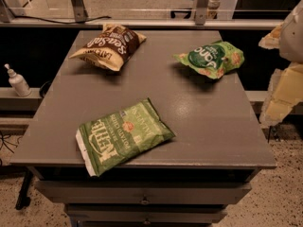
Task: Pick green jalapeno chip bag
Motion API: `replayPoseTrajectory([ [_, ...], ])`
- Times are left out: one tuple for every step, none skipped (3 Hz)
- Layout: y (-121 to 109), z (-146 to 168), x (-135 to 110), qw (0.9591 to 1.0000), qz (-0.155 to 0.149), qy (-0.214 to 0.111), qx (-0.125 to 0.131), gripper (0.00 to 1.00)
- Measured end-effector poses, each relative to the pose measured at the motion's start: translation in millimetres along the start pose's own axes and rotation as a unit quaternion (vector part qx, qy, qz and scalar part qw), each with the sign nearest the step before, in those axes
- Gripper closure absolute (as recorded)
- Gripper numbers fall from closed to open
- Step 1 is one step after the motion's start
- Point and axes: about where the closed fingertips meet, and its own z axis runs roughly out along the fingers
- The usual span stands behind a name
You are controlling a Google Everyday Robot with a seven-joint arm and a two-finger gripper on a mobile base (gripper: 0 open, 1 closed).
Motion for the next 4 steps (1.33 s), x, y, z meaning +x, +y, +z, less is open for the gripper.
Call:
replayPoseTrajectory([
  [0.0,0.0,0.0,1.0,0.0,0.0,0.0,0.0],
  [5.9,10.5,-29.9,0.9992,-0.002,-0.04,-0.009,0.0],
  [14.5,19.9,-88.4,0.9948,-0.012,-0.1,-0.02,0.0],
  [21.8,20.4,-151.1,0.9863,-0.025,-0.161,-0.028,0.0],
])
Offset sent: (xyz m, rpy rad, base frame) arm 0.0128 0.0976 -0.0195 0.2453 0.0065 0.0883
